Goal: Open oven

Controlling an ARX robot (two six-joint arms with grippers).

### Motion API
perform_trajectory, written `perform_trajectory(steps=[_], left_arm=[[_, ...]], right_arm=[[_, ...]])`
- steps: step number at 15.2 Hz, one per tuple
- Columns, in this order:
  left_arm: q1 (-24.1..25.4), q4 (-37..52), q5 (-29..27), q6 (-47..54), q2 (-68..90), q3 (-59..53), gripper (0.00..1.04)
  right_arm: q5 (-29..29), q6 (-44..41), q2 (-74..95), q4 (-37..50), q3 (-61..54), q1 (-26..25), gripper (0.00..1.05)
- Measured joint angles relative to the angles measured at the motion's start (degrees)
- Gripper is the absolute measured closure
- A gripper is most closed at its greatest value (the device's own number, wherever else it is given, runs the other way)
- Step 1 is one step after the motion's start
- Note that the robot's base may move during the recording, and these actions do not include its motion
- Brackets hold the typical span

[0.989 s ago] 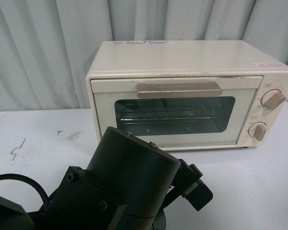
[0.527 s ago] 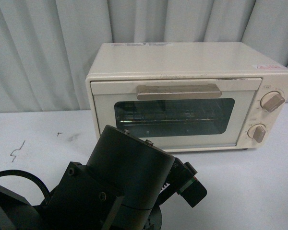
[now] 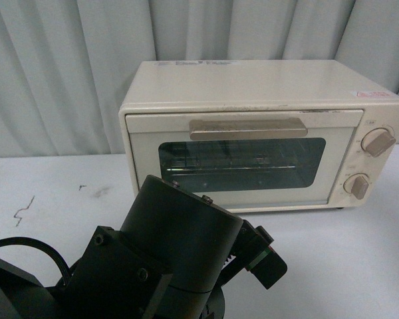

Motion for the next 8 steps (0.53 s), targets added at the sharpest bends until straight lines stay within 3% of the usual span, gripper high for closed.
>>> perform_trajectory(steps=[3,6,8], left_arm=[[0.00,-0.02,-0.15,0.00,0.00,0.00,0.07],[0.00,0.04,0.04,0.00,0.00,0.04,0.07],[0.00,-0.02,0.00,0.00,0.00,0.04,0.07]], right_arm=[[-2.21,-18.49,16.15,8.72,13.94,3.89,0.06],[-8.35,-41.44,25.77,8.57,20.98,7.85,0.06],[-11.45,-51.93,26.75,8.68,21.22,7.37,0.26]])
